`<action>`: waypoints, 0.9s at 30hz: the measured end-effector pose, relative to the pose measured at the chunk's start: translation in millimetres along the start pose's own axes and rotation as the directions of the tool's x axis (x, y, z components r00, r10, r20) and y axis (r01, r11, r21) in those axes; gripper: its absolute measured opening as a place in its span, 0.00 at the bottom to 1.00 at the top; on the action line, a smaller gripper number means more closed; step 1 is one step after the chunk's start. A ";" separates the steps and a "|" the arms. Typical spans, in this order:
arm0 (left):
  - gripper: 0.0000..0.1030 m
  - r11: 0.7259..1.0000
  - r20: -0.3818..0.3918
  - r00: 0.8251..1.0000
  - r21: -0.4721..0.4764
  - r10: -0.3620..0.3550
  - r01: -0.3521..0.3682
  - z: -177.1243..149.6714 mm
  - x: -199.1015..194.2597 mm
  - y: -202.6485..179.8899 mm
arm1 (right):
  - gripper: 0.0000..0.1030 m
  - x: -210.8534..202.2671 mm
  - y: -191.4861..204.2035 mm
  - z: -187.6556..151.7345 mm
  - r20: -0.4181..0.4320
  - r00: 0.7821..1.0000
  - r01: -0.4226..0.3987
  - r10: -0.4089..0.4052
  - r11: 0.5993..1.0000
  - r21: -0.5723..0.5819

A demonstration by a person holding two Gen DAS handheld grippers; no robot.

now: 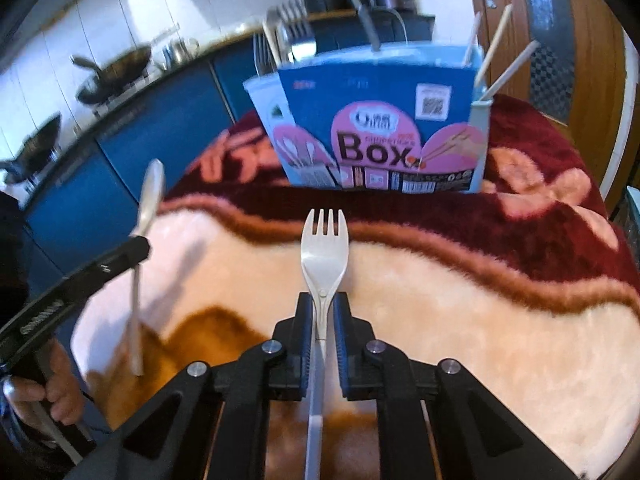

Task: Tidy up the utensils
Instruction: 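Grasp the beige spoon handle with the left tool while the right tool grasps the white plastic fork, then carry the beige spoon toward the caddy with the left tool while the right tool carries the white fork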

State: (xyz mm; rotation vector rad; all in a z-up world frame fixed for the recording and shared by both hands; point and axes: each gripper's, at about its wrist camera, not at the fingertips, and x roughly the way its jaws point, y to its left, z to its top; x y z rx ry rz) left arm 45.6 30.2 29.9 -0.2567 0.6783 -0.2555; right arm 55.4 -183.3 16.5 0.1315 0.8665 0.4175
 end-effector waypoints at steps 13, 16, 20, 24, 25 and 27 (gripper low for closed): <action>0.06 0.997 0.145 0.987 0.033 -0.068 0.064 9.0 -26.2 -19.9 | 0.11 -62.7 9.2 -19.4 0.347 0.938 -0.007 -0.003 1.000 0.026; 0.06 0.997 0.172 0.983 0.054 -0.072 0.063 15.6 -29.5 -26.5 | 0.11 -71.4 5.5 -16.0 0.385 0.923 0.005 -0.015 1.000 0.028; 0.06 0.995 0.199 0.977 0.079 -0.078 0.063 27.1 -31.6 -34.9 | 0.11 -78.7 -0.8 -11.7 0.427 0.904 0.007 -0.027 0.999 0.047; 0.06 0.992 0.232 0.969 0.108 -0.083 0.059 41.8 -32.4 -43.5 | 0.09 -85.0 -8.0 -9.7 0.453 0.891 0.010 -0.038 0.998 0.063; 0.06 0.992 0.239 0.967 0.114 -0.084 0.058 45.2 -32.8 -45.6 | 0.08 -85.8 -9.1 -8.6 0.457 0.889 0.012 -0.040 0.998 0.064; 0.06 0.990 0.257 0.963 0.131 -0.082 0.049 54.0 -32.6 -50.8 | 0.07 -87.3 -11.5 -7.0 0.466 0.884 0.016 -0.045 0.998 0.066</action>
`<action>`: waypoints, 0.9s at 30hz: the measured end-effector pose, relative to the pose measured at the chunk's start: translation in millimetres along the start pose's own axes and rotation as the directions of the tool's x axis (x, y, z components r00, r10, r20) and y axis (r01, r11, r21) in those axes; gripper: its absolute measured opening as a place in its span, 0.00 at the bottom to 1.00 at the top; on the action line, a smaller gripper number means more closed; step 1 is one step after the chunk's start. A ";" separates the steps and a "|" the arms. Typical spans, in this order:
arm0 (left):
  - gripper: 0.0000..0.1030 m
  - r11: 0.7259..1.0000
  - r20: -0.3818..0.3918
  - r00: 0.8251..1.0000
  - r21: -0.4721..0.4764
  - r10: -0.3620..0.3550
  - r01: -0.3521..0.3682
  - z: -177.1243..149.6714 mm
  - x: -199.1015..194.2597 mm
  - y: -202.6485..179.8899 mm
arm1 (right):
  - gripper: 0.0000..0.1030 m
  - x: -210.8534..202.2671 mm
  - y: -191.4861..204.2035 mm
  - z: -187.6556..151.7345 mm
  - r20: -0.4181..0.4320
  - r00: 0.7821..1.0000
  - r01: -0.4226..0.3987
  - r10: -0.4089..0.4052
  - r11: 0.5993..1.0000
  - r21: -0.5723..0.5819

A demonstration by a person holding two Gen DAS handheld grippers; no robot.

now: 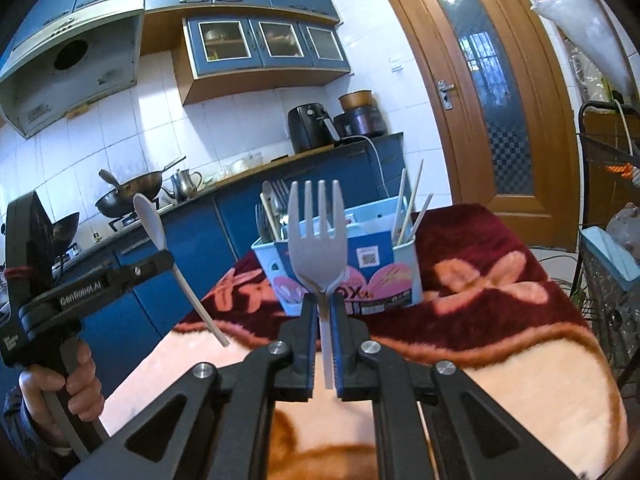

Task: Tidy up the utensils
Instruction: 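Carry the beige spoon toward the caddy with the left tool while the right tool carries the white fork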

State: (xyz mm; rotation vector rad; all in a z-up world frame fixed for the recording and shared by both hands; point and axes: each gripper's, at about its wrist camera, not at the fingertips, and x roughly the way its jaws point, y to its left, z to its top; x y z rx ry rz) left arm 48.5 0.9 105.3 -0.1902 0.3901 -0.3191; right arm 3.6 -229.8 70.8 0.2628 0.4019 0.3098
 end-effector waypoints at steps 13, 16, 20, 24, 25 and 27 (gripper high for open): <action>0.06 0.999 0.034 0.999 0.031 0.025 -0.026 23.0 17.6 -8.2 | 0.03 4.0 -7.0 8.0 -0.006 1.000 0.003 -0.003 1.000 -0.024; 0.06 0.999 0.028 0.999 0.019 0.039 -0.039 20.9 15.1 -3.7 | 0.04 12.9 -6.8 6.7 -0.062 0.998 0.007 -0.010 0.999 -0.043; 0.06 0.998 0.022 0.998 0.002 0.062 -0.062 16.9 10.1 5.8 | 0.08 27.8 2.1 3.1 -0.141 0.989 0.017 -0.033 0.994 -0.110; 0.06 0.996 0.015 0.996 -0.009 0.092 -0.092 12.1 4.9 17.5 | 0.19 46.8 19.9 -1.2 -0.209 0.977 -0.002 -0.041 0.979 -0.203; 0.06 0.995 0.010 0.995 -0.013 0.101 -0.101 10.8 3.9 21.5 | 0.19 52.0 23.6 -2.1 -0.226 0.973 -0.010 -0.041 0.975 -0.220; 0.06 0.993 0.004 0.993 -0.019 0.115 -0.115 9.2 2.7 28.3 | 0.20 64.8 31.9 -4.2 -0.264 0.964 -0.030 -0.041 0.965 -0.259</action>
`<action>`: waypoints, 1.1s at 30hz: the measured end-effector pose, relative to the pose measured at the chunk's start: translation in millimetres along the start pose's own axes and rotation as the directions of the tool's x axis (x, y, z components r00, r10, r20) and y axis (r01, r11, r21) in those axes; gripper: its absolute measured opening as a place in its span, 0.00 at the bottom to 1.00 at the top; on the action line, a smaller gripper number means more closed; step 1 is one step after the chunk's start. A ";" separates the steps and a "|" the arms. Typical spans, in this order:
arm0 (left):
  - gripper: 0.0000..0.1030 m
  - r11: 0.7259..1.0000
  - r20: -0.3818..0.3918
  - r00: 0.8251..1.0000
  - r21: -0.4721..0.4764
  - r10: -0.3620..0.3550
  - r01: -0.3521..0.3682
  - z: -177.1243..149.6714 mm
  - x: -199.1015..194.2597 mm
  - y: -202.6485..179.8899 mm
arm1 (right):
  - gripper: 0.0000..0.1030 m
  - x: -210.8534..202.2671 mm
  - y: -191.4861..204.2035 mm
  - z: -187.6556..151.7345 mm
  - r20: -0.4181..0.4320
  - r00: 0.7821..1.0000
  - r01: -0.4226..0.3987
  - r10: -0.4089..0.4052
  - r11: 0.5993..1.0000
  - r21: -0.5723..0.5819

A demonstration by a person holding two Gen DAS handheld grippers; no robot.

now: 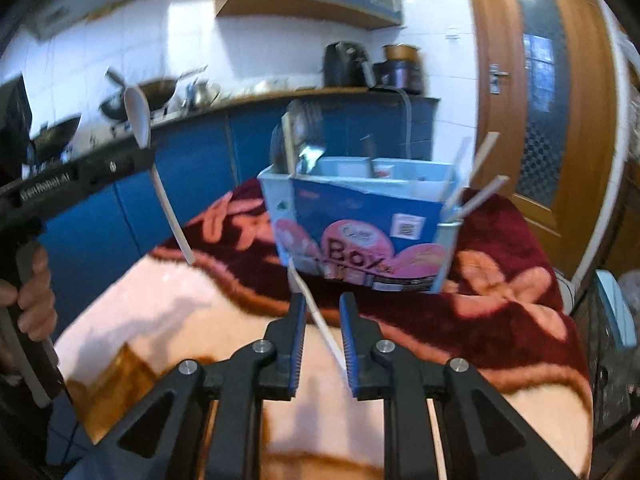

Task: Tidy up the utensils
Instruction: 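Carry the beige spoon toward the caddy with the left tool while the right tool carries the white fork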

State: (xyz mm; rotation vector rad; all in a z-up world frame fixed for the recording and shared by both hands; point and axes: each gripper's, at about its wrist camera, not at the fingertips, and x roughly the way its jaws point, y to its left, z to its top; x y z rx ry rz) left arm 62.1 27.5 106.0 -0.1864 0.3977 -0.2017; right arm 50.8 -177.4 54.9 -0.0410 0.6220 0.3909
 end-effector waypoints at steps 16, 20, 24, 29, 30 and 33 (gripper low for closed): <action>0.06 0.998 -0.002 0.998 -0.012 0.064 -0.064 -8.5 -6.2 36.1 | 0.28 97.2 30.0 30.7 -0.240 0.971 -0.055 0.005 0.978 -0.203; 0.06 0.998 -0.009 0.998 -0.014 0.060 -0.060 -10.8 -4.8 37.6 | 0.28 114.6 26.3 35.9 -0.286 0.958 -0.078 0.016 0.975 -0.209; 0.06 0.999 -0.014 0.999 -0.012 0.053 -0.053 -11.8 -3.2 36.7 | 0.27 125.0 27.5 37.1 -0.312 0.950 -0.101 0.028 0.970 -0.219; 0.06 0.999 -0.014 0.999 -0.003 0.036 -0.036 -10.7 -2.9 31.7 | 0.07 118.8 28.5 35.5 -0.302 0.952 -0.110 0.039 0.969 -0.221; 0.06 0.999 -0.013 0.999 -0.002 0.032 -0.032 -10.4 -2.9 30.5 | 0.07 115.0 27.5 35.5 -0.296 0.954 -0.115 0.049 0.971 -0.210; 0.06 1.000 -0.008 1.000 0.000 0.018 -0.018 -8.3 -3.4 26.0 | 0.05 96.9 20.9 37.3 -0.261 0.960 -0.140 0.099 0.980 -0.144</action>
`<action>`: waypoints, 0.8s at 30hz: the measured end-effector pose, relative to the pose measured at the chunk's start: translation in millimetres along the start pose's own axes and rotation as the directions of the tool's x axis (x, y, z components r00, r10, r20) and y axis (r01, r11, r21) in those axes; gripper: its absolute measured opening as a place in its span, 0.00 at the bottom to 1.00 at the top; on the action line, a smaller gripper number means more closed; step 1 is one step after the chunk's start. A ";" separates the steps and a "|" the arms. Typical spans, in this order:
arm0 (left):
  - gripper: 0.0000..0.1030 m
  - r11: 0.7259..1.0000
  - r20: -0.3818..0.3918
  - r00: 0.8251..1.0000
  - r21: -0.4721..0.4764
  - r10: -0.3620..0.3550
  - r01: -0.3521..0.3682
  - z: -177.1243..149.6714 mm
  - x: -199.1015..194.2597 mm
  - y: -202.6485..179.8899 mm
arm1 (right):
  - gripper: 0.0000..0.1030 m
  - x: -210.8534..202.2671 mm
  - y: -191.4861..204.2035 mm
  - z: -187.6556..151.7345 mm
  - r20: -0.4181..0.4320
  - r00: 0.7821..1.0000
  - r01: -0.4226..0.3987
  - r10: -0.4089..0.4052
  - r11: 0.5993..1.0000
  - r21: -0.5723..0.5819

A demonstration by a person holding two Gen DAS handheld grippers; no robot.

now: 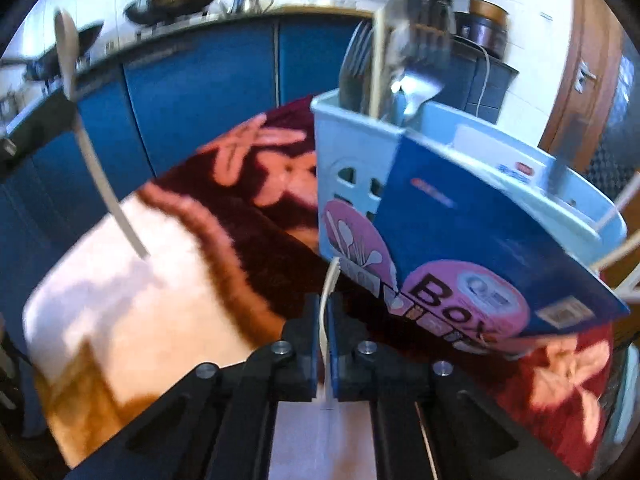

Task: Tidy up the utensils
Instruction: 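Carry the beige spoon toward the caddy with the left tool while the right tool carries the white fork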

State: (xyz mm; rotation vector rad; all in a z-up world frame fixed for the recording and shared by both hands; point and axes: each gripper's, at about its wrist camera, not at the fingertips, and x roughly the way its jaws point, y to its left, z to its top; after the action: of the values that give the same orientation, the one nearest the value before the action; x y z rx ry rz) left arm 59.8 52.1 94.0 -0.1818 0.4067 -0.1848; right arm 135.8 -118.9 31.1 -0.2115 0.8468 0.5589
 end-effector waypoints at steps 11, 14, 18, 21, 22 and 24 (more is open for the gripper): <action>0.06 0.997 0.062 0.997 0.060 -0.053 0.049 25.4 5.9 -33.6 | 0.05 -100.6 -19.1 -25.1 0.301 0.953 -0.017 -0.028 0.989 0.147; 0.06 0.996 0.077 0.995 0.068 -0.069 0.063 32.8 11.4 -42.5 | 0.05 -125.4 -27.2 -25.1 0.382 0.921 0.004 -0.071 0.985 0.174; 0.06 0.993 0.094 0.991 0.086 -0.092 0.084 45.6 25.6 -56.3 | 0.05 -149.7 -40.5 -18.2 0.474 0.870 0.037 -0.138 0.976 0.217; 0.06 0.991 0.108 0.989 0.095 -0.106 0.095 53.8 36.7 -65.5 | 0.05 -164.2 -54.0 -10.1 0.525 0.826 0.073 -0.204 0.963 0.259; 0.06 0.990 0.116 0.987 0.099 -0.109 0.098 56.6 40.6 -68.6 | 0.05 -168.2 -59.3 -6.9 0.539 0.812 0.087 -0.225 0.959 0.271; 0.06 0.989 0.125 0.985 0.107 -0.116 0.103 59.8 46.8 -73.7 | 0.05 -172.1 -65.0 0.3 0.557 0.790 0.103 -0.255 0.951 0.291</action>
State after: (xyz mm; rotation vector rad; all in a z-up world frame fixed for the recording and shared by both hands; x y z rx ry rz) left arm 116.0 -20.9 146.1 -0.1166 0.2557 -0.2992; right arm 80.3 -239.0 159.0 0.1139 0.2697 0.3002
